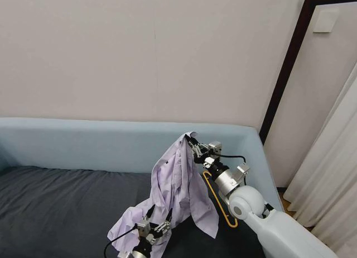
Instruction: Pick up the clothes from the sofa and hang them on the clothes hanger.
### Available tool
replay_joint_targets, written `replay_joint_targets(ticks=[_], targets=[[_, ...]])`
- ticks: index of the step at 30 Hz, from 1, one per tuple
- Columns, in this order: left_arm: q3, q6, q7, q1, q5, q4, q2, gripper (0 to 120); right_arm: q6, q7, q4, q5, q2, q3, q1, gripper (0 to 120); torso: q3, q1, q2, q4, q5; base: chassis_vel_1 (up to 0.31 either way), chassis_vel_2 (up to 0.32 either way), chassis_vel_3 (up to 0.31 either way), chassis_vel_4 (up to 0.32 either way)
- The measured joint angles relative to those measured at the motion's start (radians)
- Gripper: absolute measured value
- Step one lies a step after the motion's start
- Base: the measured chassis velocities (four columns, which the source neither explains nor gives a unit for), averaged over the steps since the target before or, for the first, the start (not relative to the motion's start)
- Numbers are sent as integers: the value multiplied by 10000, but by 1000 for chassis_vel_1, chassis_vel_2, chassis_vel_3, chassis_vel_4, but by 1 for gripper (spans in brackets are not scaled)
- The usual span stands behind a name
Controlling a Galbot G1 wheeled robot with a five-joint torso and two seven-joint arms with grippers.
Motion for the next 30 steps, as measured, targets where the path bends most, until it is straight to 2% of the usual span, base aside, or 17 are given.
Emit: replay_joint_targets(ticks=[2,5,10,11,15,16,18,22,26,30], targets=[[-22,-85,17,-60,-66,23,-98,57,-5,4,41,4,-43,38,-18,0,0,0,0,0,0,0,0,0,0],[-78,-186,8,-67,-52,-3,-117,51,-8,7,54,4,-77,74,-39,0,0,0,0,0,0,0,0,0,0],[-318,-350,-94,-87,43,-105,-24,27,-14,14,68,3,-101,128,-73,0,0,0,0,1,0,0,0,0,0],[-318,-350,-94,-87,43,-105,-24,27,-14,14,68,3,-101,128,-73,0,0,0,0,1,0,0,0,0,0],[-513,-479,-113,-57,79,-225,63,10,-17,17,78,-9,-115,142,-93,0,0,0,0,0,-1,0,0,0,0],[-513,-479,-113,-57,79,-225,63,10,-17,17,78,-9,-115,142,-93,0,0,0,0,0,-1,0,0,0,0],[-598,-566,-109,51,127,-328,111,1,-17,33,72,-11,-116,174,-99,0,0,0,0,1,-2,0,0,0,0],[-662,-644,-106,173,196,-466,181,0,-17,58,54,-11,-122,220,-109,0,0,0,0,1,-1,0,0,0,0],[-831,-814,-217,250,413,-1001,485,0,-17,147,39,44,-152,337,-123,0,0,0,0,1,-4,0,0,0,0],[-1284,-658,-204,-76,174,-2171,1383,0,-20,212,236,297,-287,639,-79,0,0,0,0,1,-5,0,0,0,0]])
